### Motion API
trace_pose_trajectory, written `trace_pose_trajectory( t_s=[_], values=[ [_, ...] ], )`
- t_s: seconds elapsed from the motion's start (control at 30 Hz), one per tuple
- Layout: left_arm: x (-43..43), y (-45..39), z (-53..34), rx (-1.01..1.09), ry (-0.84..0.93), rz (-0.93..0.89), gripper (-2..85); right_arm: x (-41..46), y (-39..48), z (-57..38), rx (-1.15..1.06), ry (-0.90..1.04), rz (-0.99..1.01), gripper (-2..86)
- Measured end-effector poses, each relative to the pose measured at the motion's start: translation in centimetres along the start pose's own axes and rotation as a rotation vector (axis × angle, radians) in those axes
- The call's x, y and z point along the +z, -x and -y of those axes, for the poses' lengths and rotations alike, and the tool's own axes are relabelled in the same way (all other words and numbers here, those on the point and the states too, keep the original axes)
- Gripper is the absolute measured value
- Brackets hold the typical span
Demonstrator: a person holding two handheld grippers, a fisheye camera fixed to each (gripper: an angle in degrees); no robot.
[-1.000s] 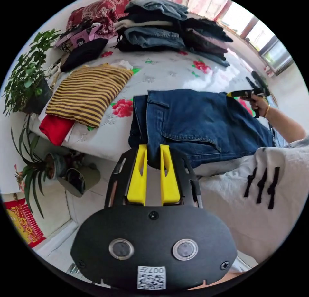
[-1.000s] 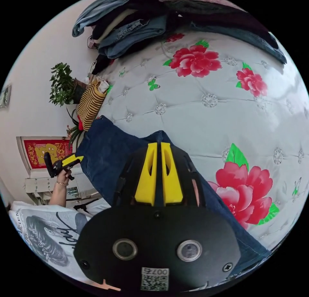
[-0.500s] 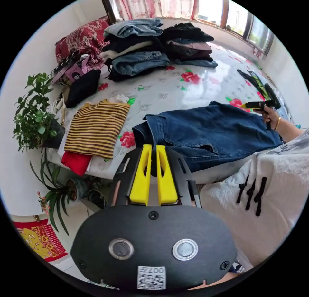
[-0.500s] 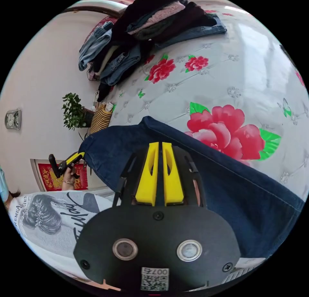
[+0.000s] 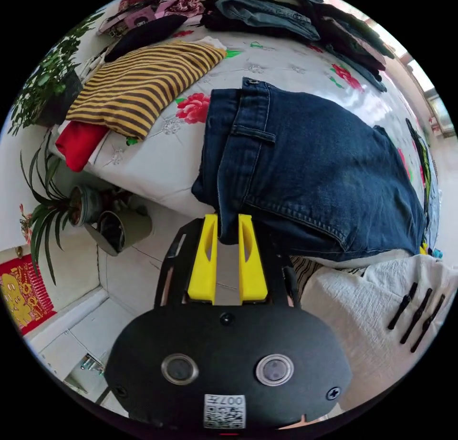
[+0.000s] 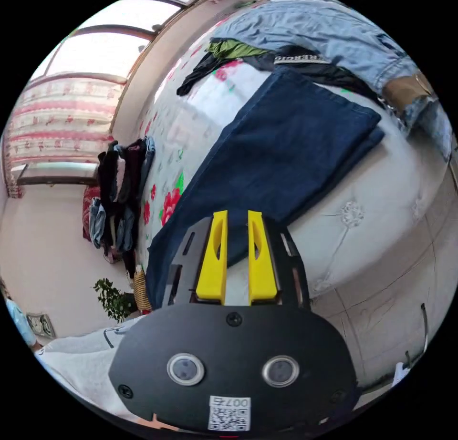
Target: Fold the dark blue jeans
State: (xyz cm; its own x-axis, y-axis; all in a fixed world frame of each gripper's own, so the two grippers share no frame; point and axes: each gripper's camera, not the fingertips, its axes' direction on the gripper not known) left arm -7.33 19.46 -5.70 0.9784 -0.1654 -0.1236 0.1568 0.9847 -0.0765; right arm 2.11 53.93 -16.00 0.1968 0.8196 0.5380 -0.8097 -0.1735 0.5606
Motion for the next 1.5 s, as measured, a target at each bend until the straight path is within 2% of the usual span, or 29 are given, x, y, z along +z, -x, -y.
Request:
trace_pose_trajectory(
  t_s=[0.13, 0.23, 0.37, 0.5, 0.6, 0.7, 0.77, 0.8, 0.87, 0.97, 1.03, 1.1, 1.17, 1.2, 1.23, 1.37, 1.5],
  values=[
    [-3.0, 3.2, -3.5, -0.197, -0.107, -0.064, 4.6, -4.7, -6.8, 0.1, 0.191, -0.215, 0.052, 6.7],
    [-5.1, 4.8, -6.7, -0.314, -0.206, -0.083, 3.6, -5.1, -10.3, 0.0, 0.286, -0.276, 0.102, 8.0],
    [-6.6, 5.4, -10.2, -0.362, -0.292, -0.157, 3.5, -4.1, -12.7, -0.7, 0.345, -0.354, 0.225, 8.0],
    [-5.7, 5.8, -13.1, -0.422, -0.317, -0.284, 4.5, -3.1, -13.1, 0.3, 0.376, -0.368, 0.293, 6.1],
    [-2.9, 6.8, -15.3, -0.526, -0.325, -0.467, 5.9, -2.3, -11.4, 2.4, 0.336, -0.274, 0.296, 3.0],
    [0.0, 8.5, -18.3, -0.688, -0.349, -0.628, 7.1, -2.8, -4.4, 3.7, 0.073, -0.218, 0.272, 1.2],
    [1.2, 9.7, -20.0, -0.760, -0.377, -0.693, 8.1, -2.9, 4.6, 2.9, -0.292, -0.137, 0.249, 0.7],
    [1.7, 10.6, -20.8, -0.794, -0.392, -0.717, 8.6, -2.7, 7.0, 2.3, -0.391, -0.110, 0.246, 0.6],
    [2.0, 11.9, -21.6, -0.821, -0.431, -0.740, 9.3, -1.3, 16.0, -2.1, -0.765, -0.004, 0.232, 0.6],
    [2.0, 13.9, -21.5, -0.815, -0.479, -0.760, 11.3, 3.3, 23.7, -10.1, -1.145, 0.194, 0.244, 0.9],
    [2.4, 15.3, -20.5, -0.779, -0.496, -0.782, 13.2, 8.2, 25.9, -15.0, -1.273, 0.367, 0.229, 1.3],
    [3.1, 16.2, -19.5, -0.760, -0.486, -0.801, 14.3, 14.6, 26.0, -19.1, -1.293, 0.559, 0.139, 1.9],
    [4.1, 17.0, -18.7, -0.763, -0.462, -0.823, 14.7, 22.9, 24.3, -23.6, -1.260, 0.879, -0.062, 2.2],
    [4.6, 17.5, -18.3, -0.771, -0.451, -0.836, 14.6, 23.9, 23.9, -24.3, -1.261, 0.929, -0.095, 2.2],
    [4.9, 18.0, -18.0, -0.776, -0.446, -0.846, 14.2, 24.4, 23.8, -25.3, -1.285, 0.956, -0.116, 2.3],
    [5.8, 19.2, -17.1, -0.769, -0.396, -0.826, 11.8, 21.9, 24.9, -26.0, -1.386, 0.834, -0.105, 2.3],
    [6.9, 20.5, -16.8, -0.812, -0.394, -0.878, 11.5, 23.8, 22.8, -26.0, -1.311, 0.884, -0.219, 2.0]
  ],
)
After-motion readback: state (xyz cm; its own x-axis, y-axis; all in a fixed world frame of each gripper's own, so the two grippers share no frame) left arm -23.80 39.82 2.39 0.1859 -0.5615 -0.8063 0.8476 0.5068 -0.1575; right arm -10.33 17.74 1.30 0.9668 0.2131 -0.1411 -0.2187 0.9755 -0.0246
